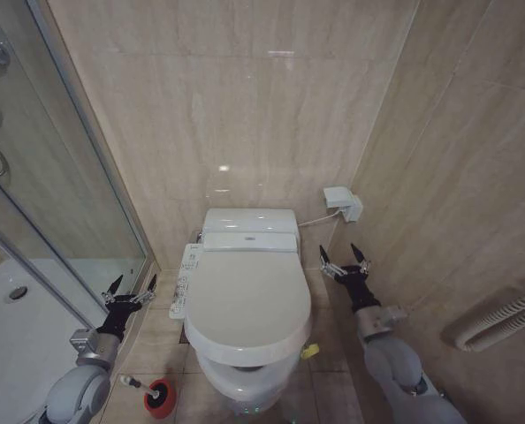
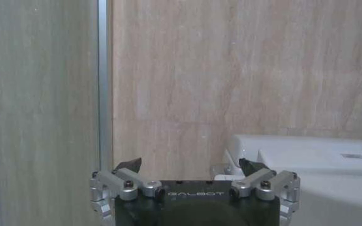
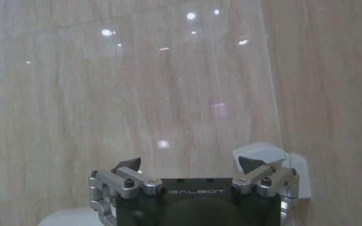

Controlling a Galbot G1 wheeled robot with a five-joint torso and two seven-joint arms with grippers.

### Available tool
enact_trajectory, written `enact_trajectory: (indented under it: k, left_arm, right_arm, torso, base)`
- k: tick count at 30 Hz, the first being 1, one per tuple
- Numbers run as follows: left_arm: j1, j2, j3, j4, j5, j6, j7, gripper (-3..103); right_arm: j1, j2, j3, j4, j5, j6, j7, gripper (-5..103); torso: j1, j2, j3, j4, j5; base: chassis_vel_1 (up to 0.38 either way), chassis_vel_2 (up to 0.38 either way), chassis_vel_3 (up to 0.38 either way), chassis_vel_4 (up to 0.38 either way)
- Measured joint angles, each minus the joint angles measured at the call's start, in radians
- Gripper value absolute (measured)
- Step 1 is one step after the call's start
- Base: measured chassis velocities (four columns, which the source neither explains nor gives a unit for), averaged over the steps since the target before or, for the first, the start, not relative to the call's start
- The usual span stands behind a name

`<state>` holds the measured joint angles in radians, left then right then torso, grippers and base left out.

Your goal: Open the toilet lid, clean the toilet bowl with a toilet brush, close the toilet lid, and flush.

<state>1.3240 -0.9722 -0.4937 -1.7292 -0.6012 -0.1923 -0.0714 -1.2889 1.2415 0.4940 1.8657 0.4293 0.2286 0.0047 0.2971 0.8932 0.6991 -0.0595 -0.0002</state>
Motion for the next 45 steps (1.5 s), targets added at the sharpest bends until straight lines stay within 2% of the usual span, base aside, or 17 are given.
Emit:
enact_trajectory:
  k: [12,19,27,45]
  left_arm:
    - [0.000,0.000,0.000,0.000,0.000,0.000,0.000,100]
    - [0.000,0.000,0.000,0.000,0.000,0.000,0.000,100]
    - [0.000,0.000,0.000,0.000,0.000,0.000,0.000,100]
    - [0.000,0.000,0.000,0.000,0.000,0.000,0.000,100]
  right_arm:
    - [-0.068,0.100,0.029,0.025,-0.058,0.026,0.019,100]
    - [-0.093,0.114,0.052,0.029,-0.065,0.040,0.023,100]
    - [-0.121,0.149,0.049,0.029,-0.130,0.053,0.037,100]
    - [-0.185,0.180,0.031,0.023,-0.160,0.055,0.045,100]
  torso:
    - [0.000,0.000,0.000,0.0000,0.0001]
    - [0.000,0.000,0.000,0.0000,0.0001]
    - [0.000,0.000,0.000,0.0001,0.0002]
    - [0.000,0.000,0.000,0.0000,0.0002]
  base:
    - [0.000,0.000,0.000,0.000]
    - [0.000,0.000,0.000,0.000]
    - [0.000,0.000,0.000,0.000]
    - [0.000,0.000,0.000,0.000]
